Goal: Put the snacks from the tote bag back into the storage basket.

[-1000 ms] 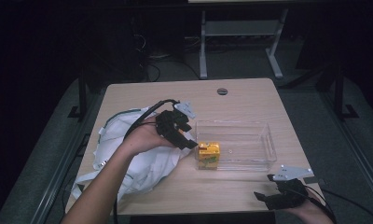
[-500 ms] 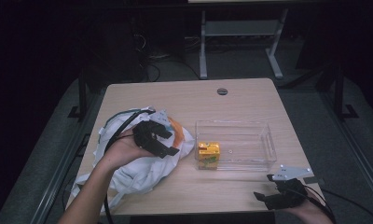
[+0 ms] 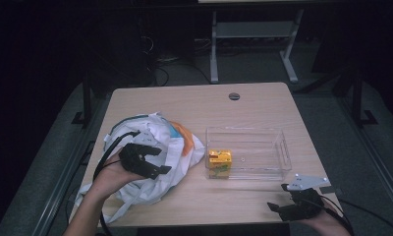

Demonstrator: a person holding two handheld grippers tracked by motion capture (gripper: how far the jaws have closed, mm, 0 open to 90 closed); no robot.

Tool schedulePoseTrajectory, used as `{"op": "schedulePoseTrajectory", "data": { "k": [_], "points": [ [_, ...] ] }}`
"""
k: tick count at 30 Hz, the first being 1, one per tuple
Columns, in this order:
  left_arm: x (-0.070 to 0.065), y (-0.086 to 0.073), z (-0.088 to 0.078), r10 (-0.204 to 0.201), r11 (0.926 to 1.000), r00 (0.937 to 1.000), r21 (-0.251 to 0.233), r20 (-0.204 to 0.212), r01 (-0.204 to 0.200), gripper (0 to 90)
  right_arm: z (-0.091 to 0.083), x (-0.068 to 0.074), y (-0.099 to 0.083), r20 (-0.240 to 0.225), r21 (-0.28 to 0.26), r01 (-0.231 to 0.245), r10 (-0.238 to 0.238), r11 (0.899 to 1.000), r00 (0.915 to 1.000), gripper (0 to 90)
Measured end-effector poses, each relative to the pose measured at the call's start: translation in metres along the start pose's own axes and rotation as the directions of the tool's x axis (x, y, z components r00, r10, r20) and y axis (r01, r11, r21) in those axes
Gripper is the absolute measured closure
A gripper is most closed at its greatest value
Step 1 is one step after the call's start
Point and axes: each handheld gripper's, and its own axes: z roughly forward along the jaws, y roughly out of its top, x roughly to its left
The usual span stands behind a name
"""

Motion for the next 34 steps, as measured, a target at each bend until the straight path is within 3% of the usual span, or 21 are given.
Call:
{"op": "schedulePoseTrajectory", "data": {
  "k": [8,20,24,28,34],
  "points": [
    [0.000,-0.031,-0.001,-0.035,0.9988,0.9975,-0.037,-0.062,0.033,24.6,0.000,0.000,0.000,0.001,0.002,0.005,-0.005,1.000,1.0000,17.7],
    [-0.008,-0.070,-0.004,-0.070,0.9916,0.9919,-0.116,-0.106,0.058,19.7,0.001,0.001,0.000,0.001,0.007,0.001,-0.001,1.000,1.0000,17.7],
    [-0.007,-0.078,-0.002,-0.086,0.9860,0.9893,-0.152,-0.118,0.068,19.6,0.001,0.001,0.000,0.002,0.013,0.001,-0.001,1.000,1.0000,17.6],
    [-0.004,-0.081,-0.001,-0.095,0.9844,0.9891,-0.159,-0.113,0.076,19.6,0.000,0.000,0.000,0.005,0.015,0.009,-0.009,1.000,0.9999,17.7],
    [-0.002,-0.084,0.000,-0.082,0.9891,0.9906,-0.131,-0.110,0.067,19.6,0.000,-0.001,-0.001,0.008,0.017,0.012,-0.012,1.000,0.9999,17.6]
  ]
}}
